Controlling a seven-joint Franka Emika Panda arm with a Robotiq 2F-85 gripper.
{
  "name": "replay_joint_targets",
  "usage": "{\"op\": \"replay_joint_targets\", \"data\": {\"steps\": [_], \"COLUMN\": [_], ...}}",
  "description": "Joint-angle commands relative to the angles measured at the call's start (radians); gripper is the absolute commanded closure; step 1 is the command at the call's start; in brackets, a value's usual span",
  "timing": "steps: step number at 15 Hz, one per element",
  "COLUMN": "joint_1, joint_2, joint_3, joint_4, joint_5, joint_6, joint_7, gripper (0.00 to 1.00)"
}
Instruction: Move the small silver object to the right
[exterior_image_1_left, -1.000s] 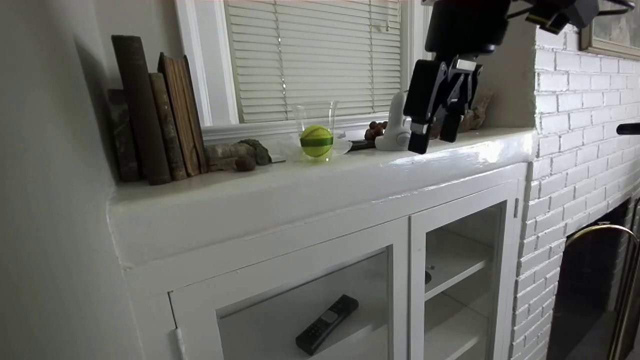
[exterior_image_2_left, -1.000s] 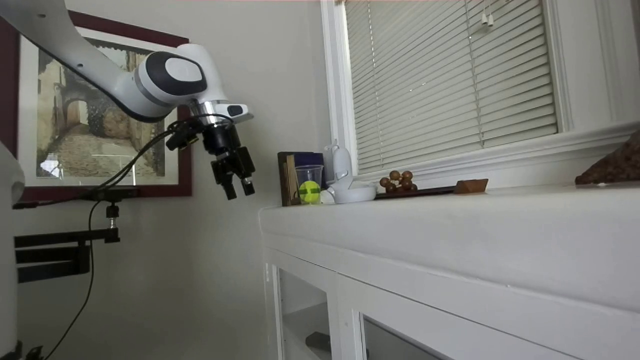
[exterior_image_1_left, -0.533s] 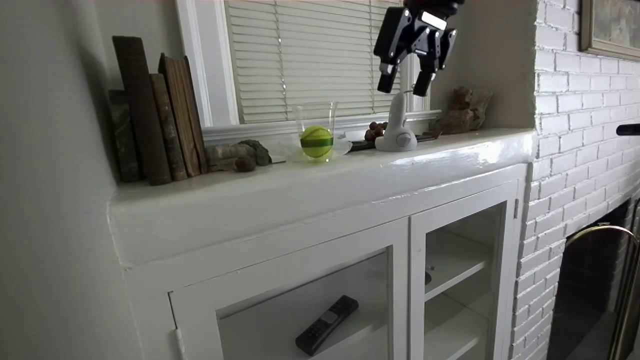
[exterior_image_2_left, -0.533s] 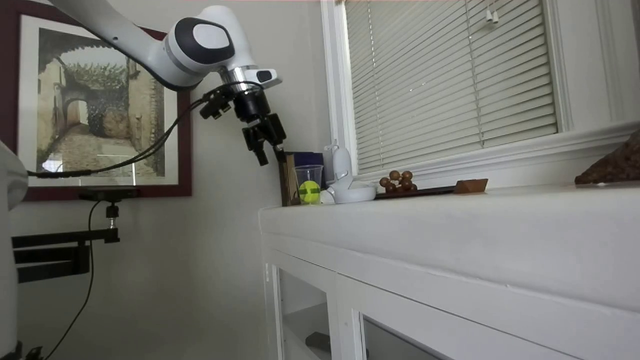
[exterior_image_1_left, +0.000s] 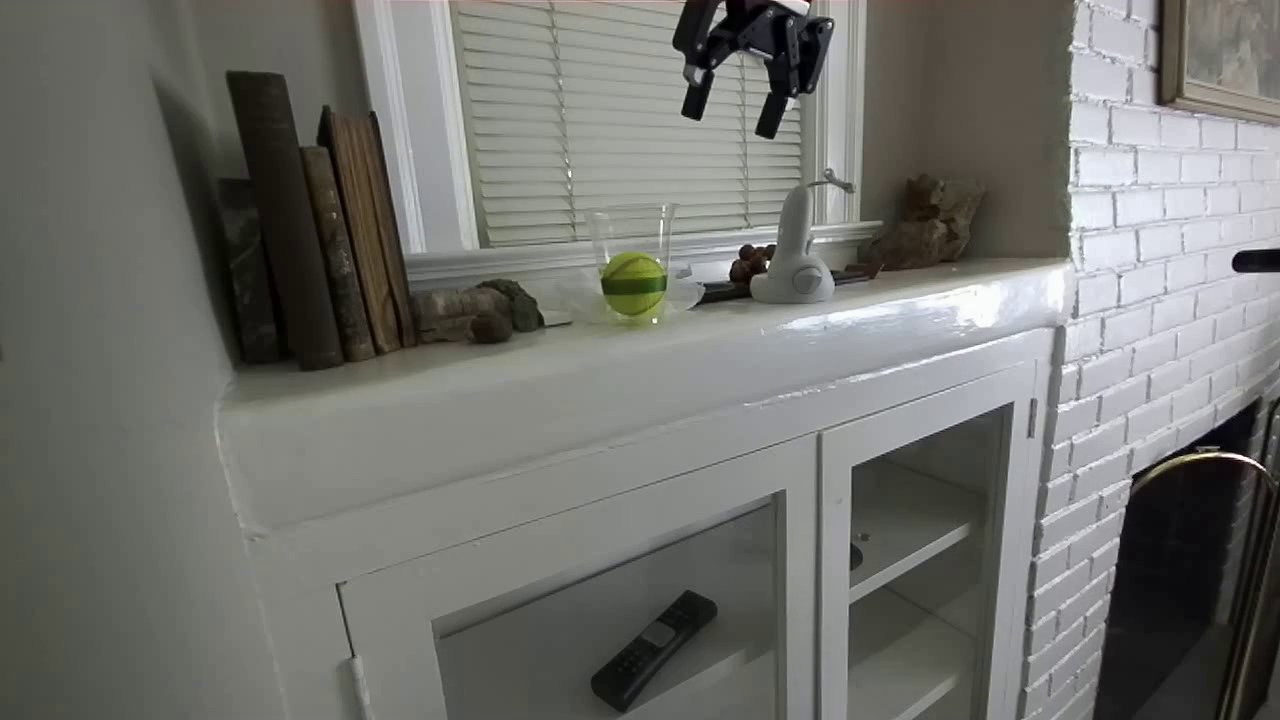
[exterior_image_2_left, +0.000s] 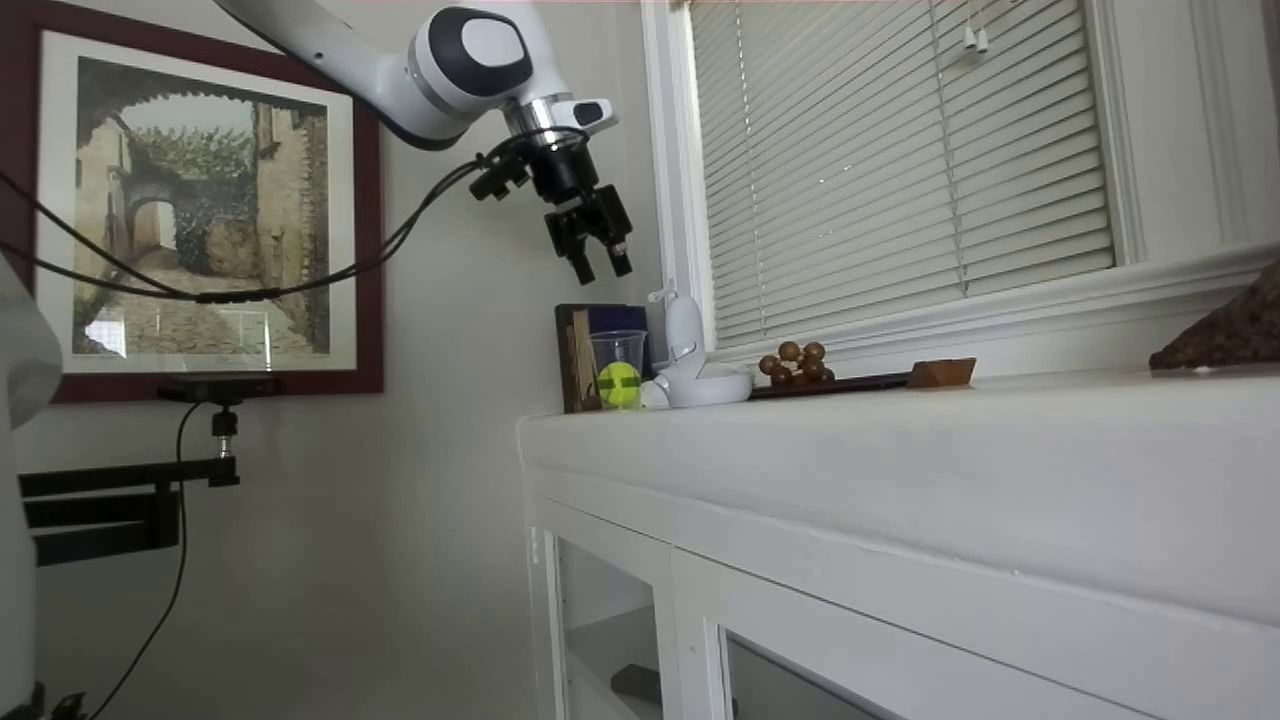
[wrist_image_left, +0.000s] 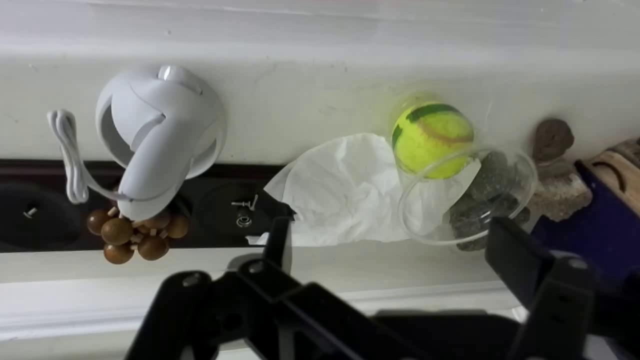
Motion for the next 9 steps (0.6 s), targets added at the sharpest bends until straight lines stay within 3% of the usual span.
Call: {"op": "replay_joint_targets", "data": {"steps": [1, 9], "joint_1": [-0.024, -0.062], "joint_2": [0.122, 0.282], "joint_3": [-0.01, -0.03], "joint_4": [0.149, 0.288], "joint_5": [0.008, -0.023], "joint_6": [-0.055, -0.113], "joint_7": [0.037, 0.174], "gripper": [0.0, 0.0]}}
